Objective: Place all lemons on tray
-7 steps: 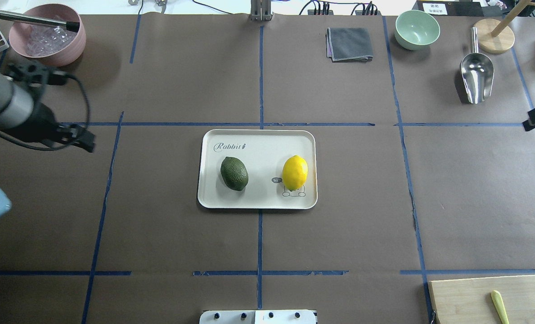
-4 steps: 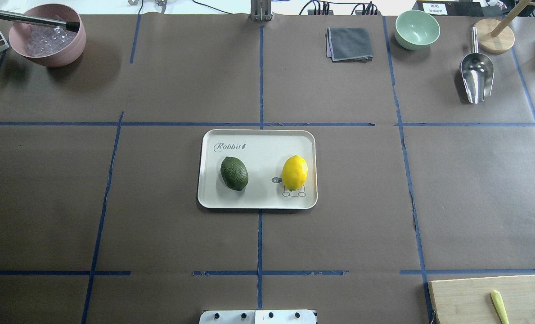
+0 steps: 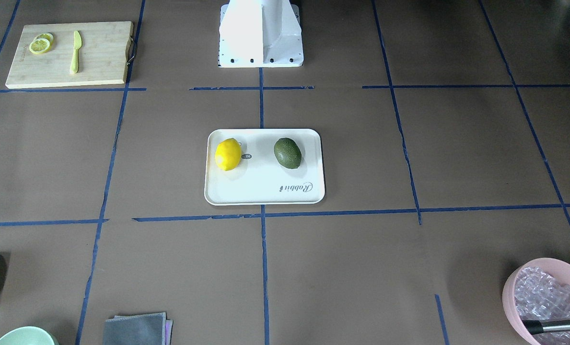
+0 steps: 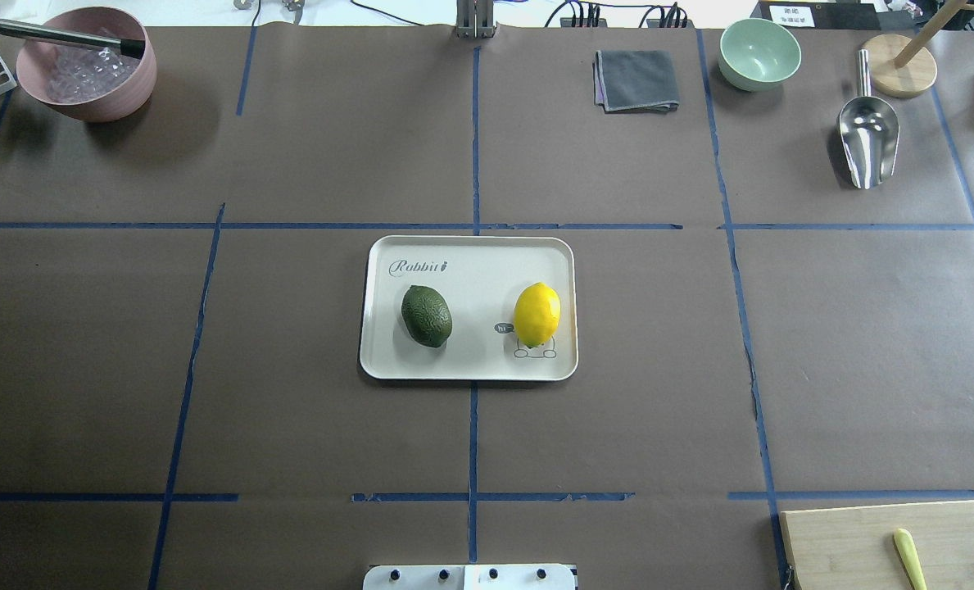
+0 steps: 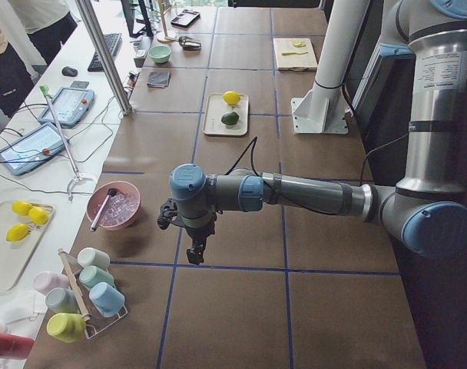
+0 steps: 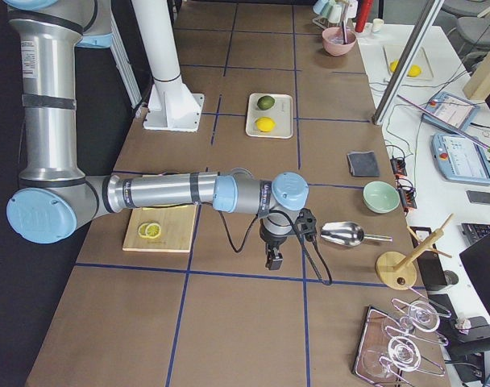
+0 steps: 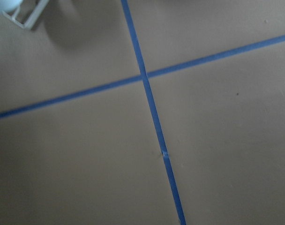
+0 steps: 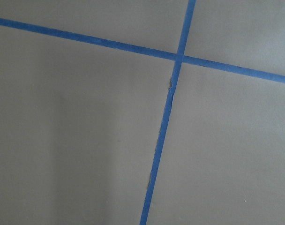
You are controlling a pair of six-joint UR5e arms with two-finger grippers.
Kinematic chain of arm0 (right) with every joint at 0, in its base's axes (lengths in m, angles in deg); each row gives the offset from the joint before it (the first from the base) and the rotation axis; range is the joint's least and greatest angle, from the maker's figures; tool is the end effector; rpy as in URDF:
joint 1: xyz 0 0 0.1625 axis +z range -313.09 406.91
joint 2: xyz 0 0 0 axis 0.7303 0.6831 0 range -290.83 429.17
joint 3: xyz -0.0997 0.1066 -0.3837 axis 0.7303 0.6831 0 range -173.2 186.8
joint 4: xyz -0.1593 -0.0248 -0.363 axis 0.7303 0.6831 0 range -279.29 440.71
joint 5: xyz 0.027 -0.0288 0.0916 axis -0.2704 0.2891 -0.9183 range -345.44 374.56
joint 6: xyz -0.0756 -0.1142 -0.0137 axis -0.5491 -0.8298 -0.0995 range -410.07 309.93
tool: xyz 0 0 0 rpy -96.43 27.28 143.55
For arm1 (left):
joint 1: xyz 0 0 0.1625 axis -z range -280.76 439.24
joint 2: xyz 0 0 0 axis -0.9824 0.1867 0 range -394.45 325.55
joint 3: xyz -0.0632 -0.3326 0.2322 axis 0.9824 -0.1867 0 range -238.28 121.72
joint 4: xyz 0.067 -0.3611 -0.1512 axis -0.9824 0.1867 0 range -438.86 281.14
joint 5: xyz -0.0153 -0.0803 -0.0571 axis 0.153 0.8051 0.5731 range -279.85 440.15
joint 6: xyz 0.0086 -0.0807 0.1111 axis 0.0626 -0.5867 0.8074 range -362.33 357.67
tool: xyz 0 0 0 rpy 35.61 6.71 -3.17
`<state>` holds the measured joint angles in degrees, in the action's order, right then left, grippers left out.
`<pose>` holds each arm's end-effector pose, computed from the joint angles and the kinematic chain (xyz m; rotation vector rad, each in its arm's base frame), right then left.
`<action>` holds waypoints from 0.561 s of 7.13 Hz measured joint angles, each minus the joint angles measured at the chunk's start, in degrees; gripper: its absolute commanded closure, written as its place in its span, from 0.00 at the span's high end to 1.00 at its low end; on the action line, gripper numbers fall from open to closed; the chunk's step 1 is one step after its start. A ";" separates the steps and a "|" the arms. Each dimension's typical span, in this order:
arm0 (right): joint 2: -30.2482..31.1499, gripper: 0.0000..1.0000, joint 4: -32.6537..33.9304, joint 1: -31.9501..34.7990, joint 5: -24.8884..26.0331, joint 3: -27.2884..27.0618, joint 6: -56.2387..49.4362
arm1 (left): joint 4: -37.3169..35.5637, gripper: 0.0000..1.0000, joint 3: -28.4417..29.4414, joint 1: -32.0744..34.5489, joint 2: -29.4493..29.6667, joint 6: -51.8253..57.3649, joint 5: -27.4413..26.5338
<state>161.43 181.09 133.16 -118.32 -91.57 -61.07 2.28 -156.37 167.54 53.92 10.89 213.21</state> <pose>0.0102 -0.4495 0.6409 -0.0236 -0.7526 -0.2173 -0.0258 -0.4564 0.6354 0.0358 0.7534 0.2322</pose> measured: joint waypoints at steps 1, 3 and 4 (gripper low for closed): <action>0.05 1.00 -0.01 0.03 -0.01 0.11 0.00 | -0.90 1.00 -0.09 0.15 -0.71 -0.37 0.50; 0.01 1.00 -0.01 0.05 -0.01 0.17 0.32 | -1.12 1.00 -0.17 0.19 -1.60 -1.48 0.73; -0.10 1.00 -0.01 0.05 -0.03 0.19 0.45 | -0.88 1.00 -0.28 0.20 -1.70 -2.82 0.68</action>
<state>161.33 181.08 133.22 -118.35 -91.38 -60.63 1.40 -156.65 167.74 52.22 8.08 213.88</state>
